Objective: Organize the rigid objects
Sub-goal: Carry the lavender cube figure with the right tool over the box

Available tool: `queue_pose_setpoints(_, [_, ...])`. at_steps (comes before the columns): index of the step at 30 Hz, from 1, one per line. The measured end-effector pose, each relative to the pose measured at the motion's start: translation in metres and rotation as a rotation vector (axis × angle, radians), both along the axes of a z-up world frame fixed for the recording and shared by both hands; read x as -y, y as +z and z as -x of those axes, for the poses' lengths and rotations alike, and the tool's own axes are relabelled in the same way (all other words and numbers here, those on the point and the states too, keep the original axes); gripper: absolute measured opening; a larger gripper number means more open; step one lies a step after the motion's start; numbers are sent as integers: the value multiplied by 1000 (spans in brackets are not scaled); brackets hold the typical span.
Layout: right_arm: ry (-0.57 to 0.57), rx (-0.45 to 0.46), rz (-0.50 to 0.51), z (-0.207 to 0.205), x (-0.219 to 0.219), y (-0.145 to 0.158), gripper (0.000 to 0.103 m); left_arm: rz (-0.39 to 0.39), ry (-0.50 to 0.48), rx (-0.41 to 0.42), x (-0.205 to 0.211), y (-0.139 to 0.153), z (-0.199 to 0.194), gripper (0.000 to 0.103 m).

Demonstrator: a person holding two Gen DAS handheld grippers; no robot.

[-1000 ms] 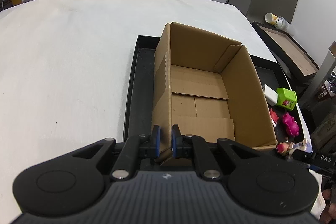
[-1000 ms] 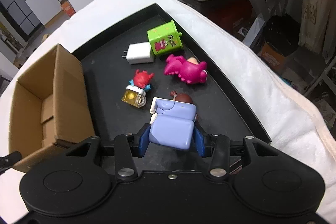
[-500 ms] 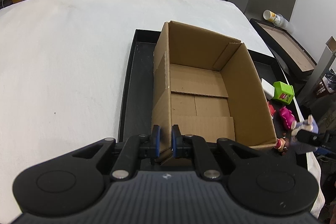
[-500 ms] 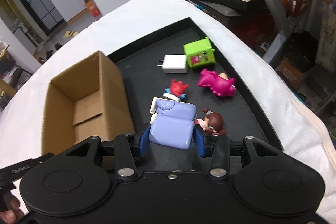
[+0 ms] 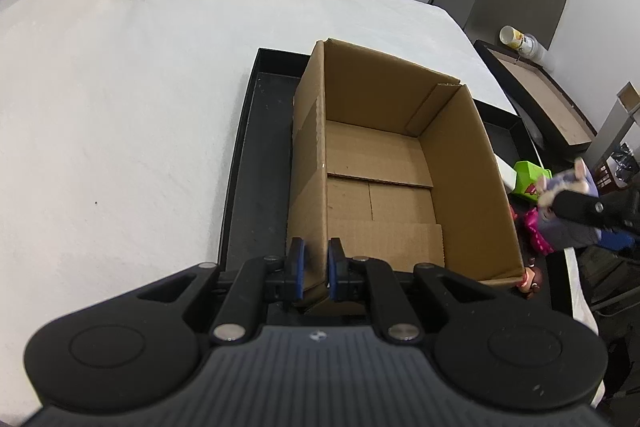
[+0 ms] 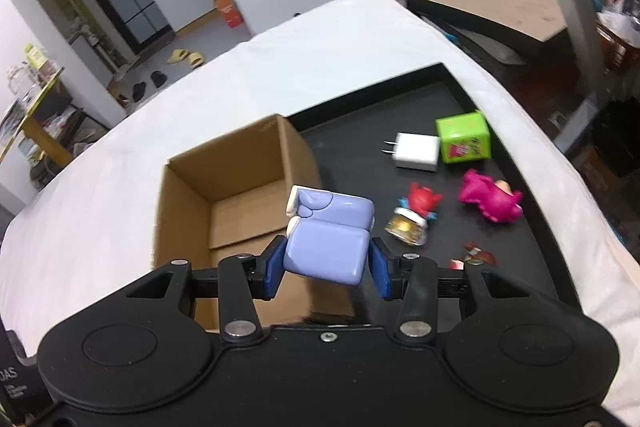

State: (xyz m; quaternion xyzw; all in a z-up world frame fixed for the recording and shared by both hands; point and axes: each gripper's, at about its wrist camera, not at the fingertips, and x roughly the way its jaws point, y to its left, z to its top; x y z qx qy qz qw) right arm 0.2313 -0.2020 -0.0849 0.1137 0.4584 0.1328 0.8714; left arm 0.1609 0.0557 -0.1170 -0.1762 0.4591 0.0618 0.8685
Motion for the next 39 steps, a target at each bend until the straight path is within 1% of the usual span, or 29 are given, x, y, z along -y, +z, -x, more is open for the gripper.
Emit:
queue_pose_setpoints(4, [36,16,0,-4,-18,5,43,12,-4,3,-3,-1,1,11])
queue_pose_setpoints(14, [108,13,-6,-14,-59,-1,43,43,-2,16,-8,-3,4,11])
queue_pose_setpoints(26, [227,-8,-14,-31,-96,-25,43,91,16,18,-15,-4,5,12])
queue_pose_setpoints(35, [343,18,56,-37,-122,-35,43,139,79,-5,-19,-4,4,13])
queue_pose_setpoints(39, [369,33,82,-38,-127,-39,43,153,103,-10,-21,-5,4,13])
